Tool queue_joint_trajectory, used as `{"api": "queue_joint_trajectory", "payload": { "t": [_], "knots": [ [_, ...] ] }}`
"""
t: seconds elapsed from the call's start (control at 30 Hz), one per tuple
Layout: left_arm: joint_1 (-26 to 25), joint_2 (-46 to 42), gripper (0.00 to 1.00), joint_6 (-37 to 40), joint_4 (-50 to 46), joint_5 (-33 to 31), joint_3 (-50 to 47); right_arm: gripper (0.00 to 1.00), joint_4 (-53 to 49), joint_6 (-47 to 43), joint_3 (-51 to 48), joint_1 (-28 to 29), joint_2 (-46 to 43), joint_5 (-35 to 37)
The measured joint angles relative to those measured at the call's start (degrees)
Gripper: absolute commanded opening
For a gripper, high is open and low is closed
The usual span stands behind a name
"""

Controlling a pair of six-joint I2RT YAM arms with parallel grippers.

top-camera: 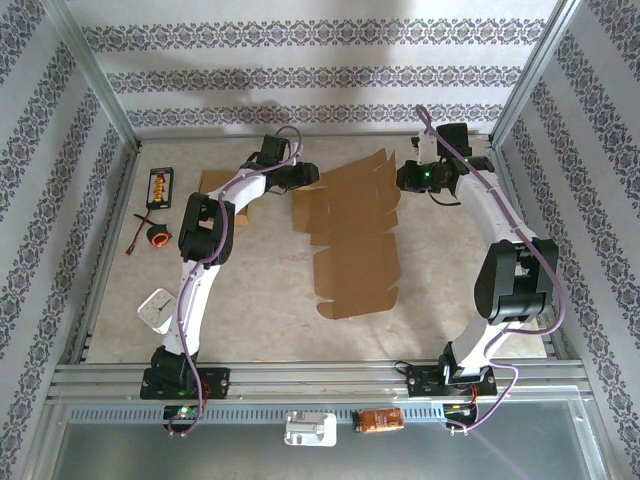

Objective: Fold the paper box

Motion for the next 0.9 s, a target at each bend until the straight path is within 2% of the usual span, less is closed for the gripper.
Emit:
{"api": "queue_joint_trajectory", "payload": {
  "t": [0.13,0.27,0.3,0.33,0.4,0.47,0.57,0.67,0.7,0.83,0.9],
  "knots": [
    [0.0,0.1,0.24,-0.3,2.5,3.8,0.0,0.00,-0.1,0.0,0.2,0.0,0.3,0.0],
    [0.0,0.1,0.10,0.2,4.0,7.0,0.7,0.00,-0.2,0.1,0.4,0.0,0.9,0.0],
    [0.0,0.1,0.04,0.6,4.0,7.2,1.0,0.00,-0.4,0.2,0.4,0.0,0.9,0.0],
    [0.0,0.1,0.00,1.0,4.1,7.4,1.2,0.05,-0.5,0.2,0.4,0.0,0.9,0.0],
    [0.0,-0.2,0.00,2.8,4.2,7.8,1.2,0.25,-1.1,0.9,0.8,0.0,0.9,0.2],
    [0.0,-1.7,0.00,4.7,6.0,8.0,-1.5,0.41,-2.1,1.4,1.7,0.0,0.8,0.3],
    [0.0,-8.6,0.00,9.3,13.2,8.1,-13.1,0.58,-2.5,1.5,2.8,0.0,-0.3,0.9],
    [0.0,-15.8,0.00,15.0,23.4,9.0,-24.0,0.91,-2.7,0.1,2.8,0.3,-4.4,1.3],
    [0.0,-17.9,0.00,17.2,27.4,9.6,-26.9,0.98,-2.3,-0.8,2.7,0.3,-6.3,1.4],
    [0.0,-22.8,0.00,23.0,42.9,11.8,-34.1,0.98,0.9,-8.7,2.7,0.8,-12.8,-0.4],
    [0.0,-23.5,0.00,24.7,49.2,13.5,-36.0,0.98,2.1,-15.7,2.7,2.0,-14.4,-2.6]
  ]
}}
